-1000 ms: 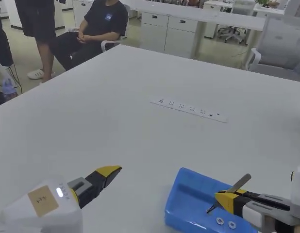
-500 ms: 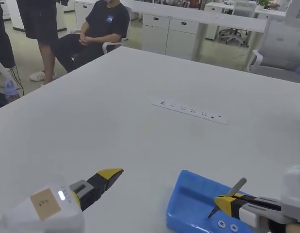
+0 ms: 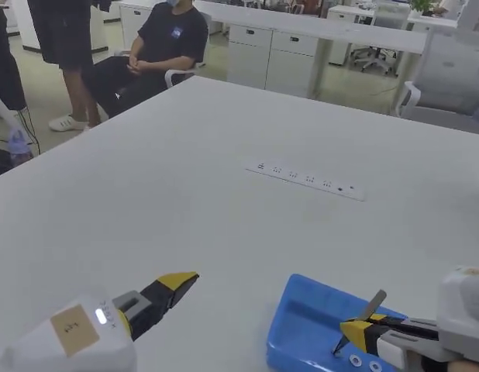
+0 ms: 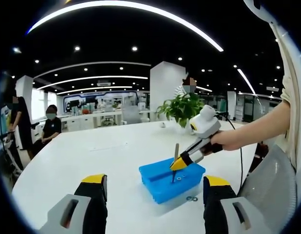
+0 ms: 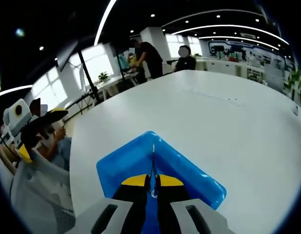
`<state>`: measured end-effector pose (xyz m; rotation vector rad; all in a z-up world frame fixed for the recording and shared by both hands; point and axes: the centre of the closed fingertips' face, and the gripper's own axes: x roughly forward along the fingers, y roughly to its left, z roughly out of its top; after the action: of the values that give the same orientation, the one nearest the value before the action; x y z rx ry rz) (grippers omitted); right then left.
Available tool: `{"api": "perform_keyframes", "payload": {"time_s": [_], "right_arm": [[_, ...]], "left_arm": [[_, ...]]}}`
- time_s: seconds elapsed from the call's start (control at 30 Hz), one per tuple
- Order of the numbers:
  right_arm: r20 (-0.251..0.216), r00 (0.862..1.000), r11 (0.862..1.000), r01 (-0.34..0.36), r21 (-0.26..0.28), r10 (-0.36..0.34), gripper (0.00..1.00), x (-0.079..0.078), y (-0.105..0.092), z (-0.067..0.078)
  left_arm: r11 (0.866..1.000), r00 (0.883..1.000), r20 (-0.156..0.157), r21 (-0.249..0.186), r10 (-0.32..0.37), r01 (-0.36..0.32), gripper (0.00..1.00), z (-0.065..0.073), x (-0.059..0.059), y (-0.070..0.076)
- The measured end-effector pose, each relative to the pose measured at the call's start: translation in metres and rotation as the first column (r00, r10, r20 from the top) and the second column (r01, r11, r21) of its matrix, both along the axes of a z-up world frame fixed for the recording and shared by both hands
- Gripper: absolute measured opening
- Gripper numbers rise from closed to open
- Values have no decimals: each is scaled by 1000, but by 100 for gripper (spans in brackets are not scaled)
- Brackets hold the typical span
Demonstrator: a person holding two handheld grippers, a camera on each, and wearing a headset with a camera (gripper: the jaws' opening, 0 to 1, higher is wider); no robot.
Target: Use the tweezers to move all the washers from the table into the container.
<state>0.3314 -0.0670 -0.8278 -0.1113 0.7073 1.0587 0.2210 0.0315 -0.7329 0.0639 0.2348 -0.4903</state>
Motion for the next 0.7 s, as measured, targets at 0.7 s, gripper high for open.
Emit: {"api": "perform_keyframes", "payload": {"time_s": [0.7], "right_arm": [[141, 990, 987, -36, 154, 14, 3, -28, 7, 58]], "left_arm": [[1000, 1000, 2, -3, -1, 1, 82, 1, 0, 0]]}}
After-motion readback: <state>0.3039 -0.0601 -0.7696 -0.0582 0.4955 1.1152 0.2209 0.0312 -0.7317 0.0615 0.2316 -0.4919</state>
